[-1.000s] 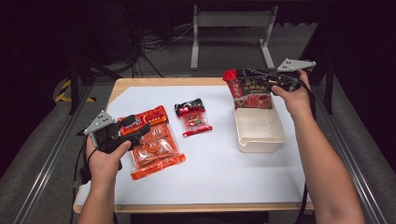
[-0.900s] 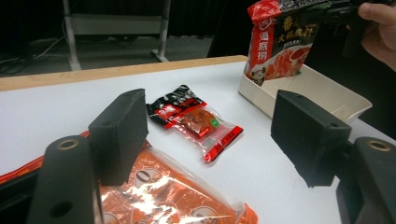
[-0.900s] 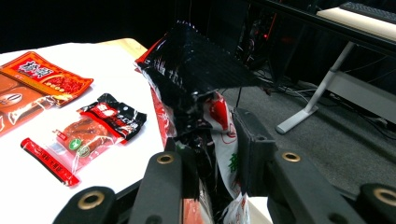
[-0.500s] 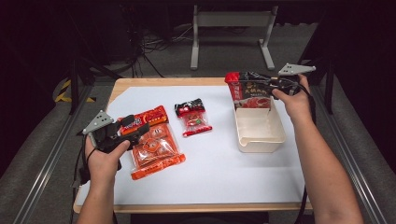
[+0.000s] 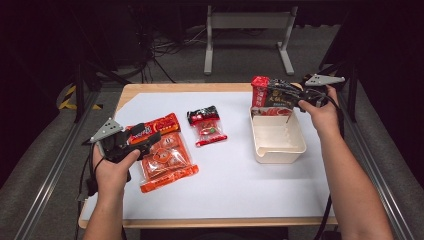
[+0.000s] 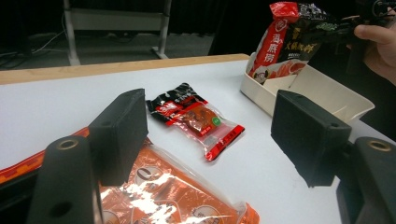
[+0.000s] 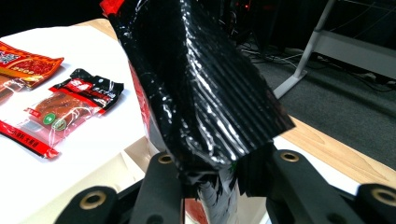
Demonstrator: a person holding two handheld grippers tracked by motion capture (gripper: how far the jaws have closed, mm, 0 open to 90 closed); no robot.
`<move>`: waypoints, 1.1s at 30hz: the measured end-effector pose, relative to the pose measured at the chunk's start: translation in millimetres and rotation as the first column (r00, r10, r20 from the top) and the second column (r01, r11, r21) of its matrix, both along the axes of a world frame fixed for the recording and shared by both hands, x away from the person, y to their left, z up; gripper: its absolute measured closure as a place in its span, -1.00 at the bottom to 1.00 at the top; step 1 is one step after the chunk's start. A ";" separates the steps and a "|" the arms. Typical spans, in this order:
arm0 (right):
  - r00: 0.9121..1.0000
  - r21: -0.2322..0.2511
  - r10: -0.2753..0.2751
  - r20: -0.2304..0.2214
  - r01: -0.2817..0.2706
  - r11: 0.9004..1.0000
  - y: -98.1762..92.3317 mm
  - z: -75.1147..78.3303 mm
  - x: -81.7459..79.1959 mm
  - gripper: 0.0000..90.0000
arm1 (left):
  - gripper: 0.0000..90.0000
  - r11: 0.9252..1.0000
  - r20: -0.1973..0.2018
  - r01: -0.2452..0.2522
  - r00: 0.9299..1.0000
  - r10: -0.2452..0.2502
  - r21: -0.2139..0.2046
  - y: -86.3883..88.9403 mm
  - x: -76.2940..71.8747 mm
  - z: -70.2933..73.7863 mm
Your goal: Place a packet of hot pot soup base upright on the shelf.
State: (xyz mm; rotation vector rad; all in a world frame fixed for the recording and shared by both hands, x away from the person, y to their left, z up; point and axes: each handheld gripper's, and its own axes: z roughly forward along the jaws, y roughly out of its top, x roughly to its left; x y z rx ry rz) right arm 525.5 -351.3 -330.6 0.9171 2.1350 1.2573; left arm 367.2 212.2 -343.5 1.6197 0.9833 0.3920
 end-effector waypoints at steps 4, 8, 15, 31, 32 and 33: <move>1.000 -0.007 -0.012 0.004 0.012 1.000 1.3 1.5 -1.3 0.51 | -0.37 1.000 -0.004 -0.005 1.000 0.005 -0.004 1.6 0.9 -1.1; 0.999 0.041 -0.037 -0.037 0.039 0.998 4.0 2.5 -5.4 0.04 | -0.39 1.000 -0.015 -0.004 1.000 0.004 0.000 3.0 1.5 -1.6; 0.997 0.032 -0.082 -0.004 0.082 0.996 -3.9 12.4 -23.2 -0.16 | -0.46 1.000 -0.015 -0.015 1.000 0.015 0.020 7.3 3.1 -0.1; 0.997 0.040 -0.073 0.039 0.071 0.997 -5.1 32.1 -80.4 0.09 | -0.31 0.992 -0.053 -0.014 0.998 0.021 0.124 14.4 9.6 6.1; 0.997 0.040 -0.073 0.039 0.071 0.997 -5.1 32.1 -80.4 0.09 | -0.31 0.992 -0.053 -0.014 0.998 0.021 0.124 14.4 9.6 6.1; 0.997 0.042 -0.051 0.052 0.049 0.998 -2.7 33.0 -83.8 0.12 | -0.31 0.993 -0.054 -0.012 0.998 0.018 0.115 16.1 10.2 6.3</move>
